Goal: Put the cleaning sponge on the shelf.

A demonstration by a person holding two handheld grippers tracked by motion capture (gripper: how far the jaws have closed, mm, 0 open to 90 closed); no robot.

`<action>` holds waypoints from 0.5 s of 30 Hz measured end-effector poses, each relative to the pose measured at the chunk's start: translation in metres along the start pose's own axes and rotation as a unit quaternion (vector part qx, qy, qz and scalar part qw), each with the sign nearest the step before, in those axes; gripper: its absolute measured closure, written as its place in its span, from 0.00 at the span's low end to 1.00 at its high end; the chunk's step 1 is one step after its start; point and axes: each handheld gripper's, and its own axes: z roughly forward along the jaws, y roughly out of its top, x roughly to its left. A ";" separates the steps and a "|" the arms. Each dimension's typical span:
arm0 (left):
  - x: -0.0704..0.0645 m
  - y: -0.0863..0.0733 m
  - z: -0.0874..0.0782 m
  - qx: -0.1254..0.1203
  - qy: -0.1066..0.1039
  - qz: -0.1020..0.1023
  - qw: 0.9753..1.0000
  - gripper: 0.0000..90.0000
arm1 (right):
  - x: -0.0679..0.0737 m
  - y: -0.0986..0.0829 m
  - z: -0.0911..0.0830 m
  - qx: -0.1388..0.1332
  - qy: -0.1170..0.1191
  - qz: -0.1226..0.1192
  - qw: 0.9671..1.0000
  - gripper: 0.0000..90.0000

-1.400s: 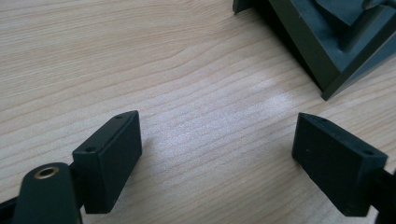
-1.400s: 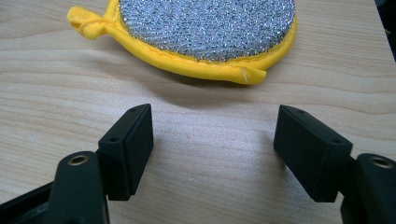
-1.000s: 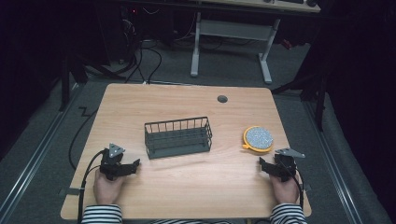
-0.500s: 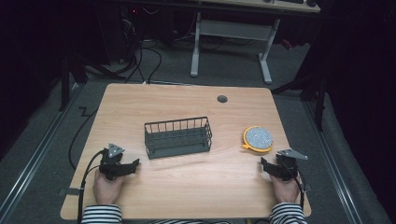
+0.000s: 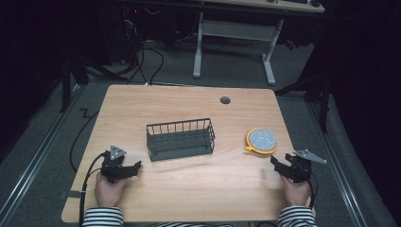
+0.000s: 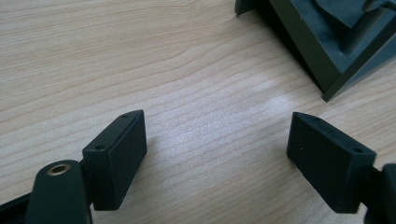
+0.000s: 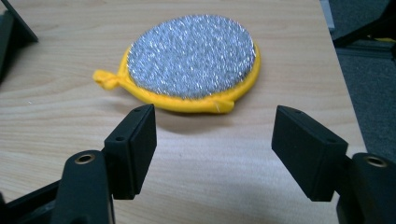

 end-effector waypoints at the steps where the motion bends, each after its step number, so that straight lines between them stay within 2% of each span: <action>1: 0.000 0.000 0.000 0.000 0.000 0.000 1.000 0.23 | 0.000 0.007 -0.002 -0.004 0.006 -0.005 1.000 0.35; 8: 0.000 0.000 0.000 0.000 -0.001 0.001 1.000 0.22 | -0.001 0.026 0.001 -0.009 0.014 -0.006 1.000 0.35; 9: -0.001 0.000 0.000 0.001 0.000 0.003 1.000 0.22 | -0.001 0.032 0.005 -0.007 0.015 -0.006 1.000 0.35; 15: -0.001 0.000 0.000 0.003 -0.003 0.007 1.000 0.20 | -0.001 0.039 0.019 0.003 0.017 -0.008 1.000 0.36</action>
